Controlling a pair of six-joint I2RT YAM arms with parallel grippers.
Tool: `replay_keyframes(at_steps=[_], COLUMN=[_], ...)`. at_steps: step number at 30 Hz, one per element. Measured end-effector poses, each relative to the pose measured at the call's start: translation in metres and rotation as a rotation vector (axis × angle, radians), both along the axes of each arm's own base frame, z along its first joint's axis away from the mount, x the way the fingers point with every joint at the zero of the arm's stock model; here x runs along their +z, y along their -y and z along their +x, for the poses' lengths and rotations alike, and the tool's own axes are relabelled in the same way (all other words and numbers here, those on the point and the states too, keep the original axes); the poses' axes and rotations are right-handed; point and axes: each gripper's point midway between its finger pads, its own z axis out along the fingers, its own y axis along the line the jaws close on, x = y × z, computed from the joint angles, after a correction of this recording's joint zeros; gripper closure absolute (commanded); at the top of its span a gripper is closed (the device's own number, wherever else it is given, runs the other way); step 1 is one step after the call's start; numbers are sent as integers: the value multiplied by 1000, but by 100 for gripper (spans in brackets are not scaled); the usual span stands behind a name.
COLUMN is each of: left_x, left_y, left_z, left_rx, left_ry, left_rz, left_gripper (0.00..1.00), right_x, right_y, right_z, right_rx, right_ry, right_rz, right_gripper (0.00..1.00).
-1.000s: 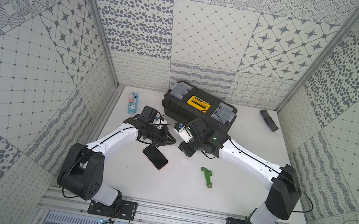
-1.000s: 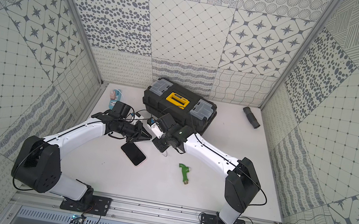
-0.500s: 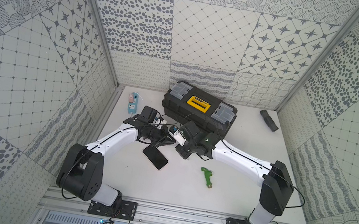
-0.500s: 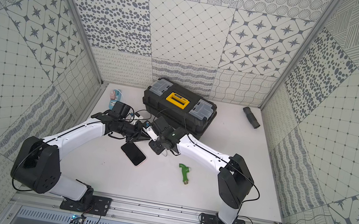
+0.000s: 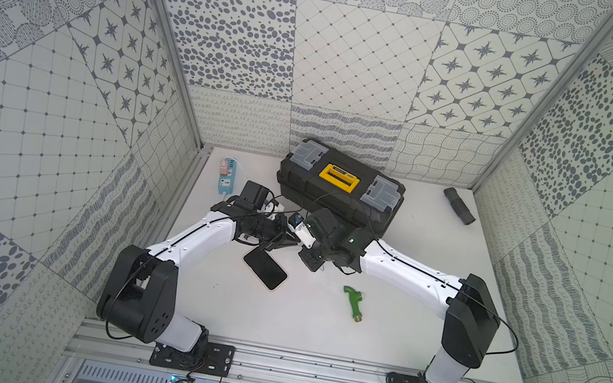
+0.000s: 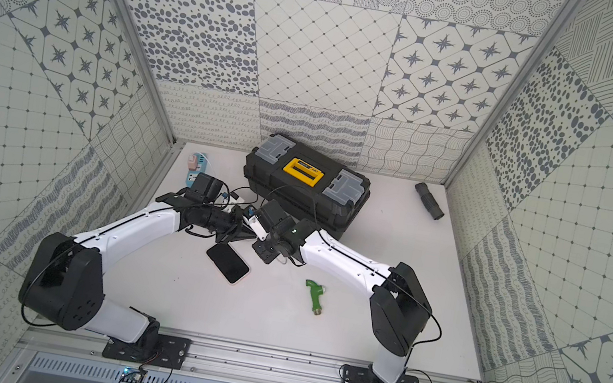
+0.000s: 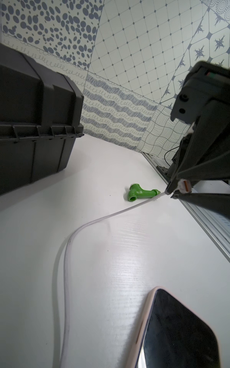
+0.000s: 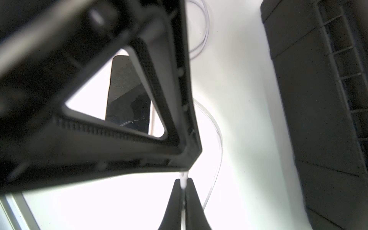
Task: Plug the charging cable into the phone
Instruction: Adjust the charging cable, then pick up the phone at the center of the board.
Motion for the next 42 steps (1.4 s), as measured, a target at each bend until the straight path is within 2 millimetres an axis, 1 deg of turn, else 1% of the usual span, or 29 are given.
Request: replay_keyframes(at_steps=[1, 2, 3, 4, 6, 7, 8, 9, 13, 15, 17, 21, 26, 30, 36, 42], left_x=[0, -1, -1, -1, -1, -2, -2, -2, 5, 7, 5, -11, -38, -56, -78, -90], left_y=[0, -1, -1, -1, -2, -3, -5, -6, -16, -22, -29, -43, -60, -72, -84, -94], left_z=[0, 1, 1, 1, 1, 0, 0, -1, -2, -2, -4, -13, -30, -41, -57, -65], left_rx=[2, 3, 6, 5, 6, 13, 17, 20, 52, 74, 94, 130, 155, 166, 190, 224], left_ry=[1, 1, 2, 4, -1, -13, -17, -18, -8, -2, -13, -90, -216, -305, -416, -488], left_rz=[3, 5, 9, 10, 15, 25, 34, 40, 70, 93, 123, 209, 326, 409, 488, 537], left_gripper=[95, 83, 75, 64, 33, 17, 4, 3, 3, 3, 3, 3, 3, 3, 3, 2], right_x=[0, -1, -1, -2, -5, -4, -3, -2, 0, -1, -2, -8, -17, -19, -21, -21], right_y=[0, 0, -1, 0, 3, 4, 7, 10, 24, 31, 35, 43, 51, 50, 46, 45], right_z=[1, 1, 2, 2, 2, 4, 5, 5, 5, 1, -5, -21, -35, -43, -54, -58], right_rx=[-1, -2, -3, -5, -14, -21, -27, -31, -49, -50, -42, -16, 1, 21, 50, 62], right_ry=[3, 6, 11, 15, 18, 25, 26, 27, 24, 18, 5, -36, -81, -112, -143, -159], right_rz=[2, 3, 8, 9, 7, 15, 19, 22, 30, 29, 32, 35, 24, 27, 28, 34], right_gripper=[100, 100, 100, 100, 100, 100, 100, 100, 100, 100, 100, 100, 100, 100, 100, 100])
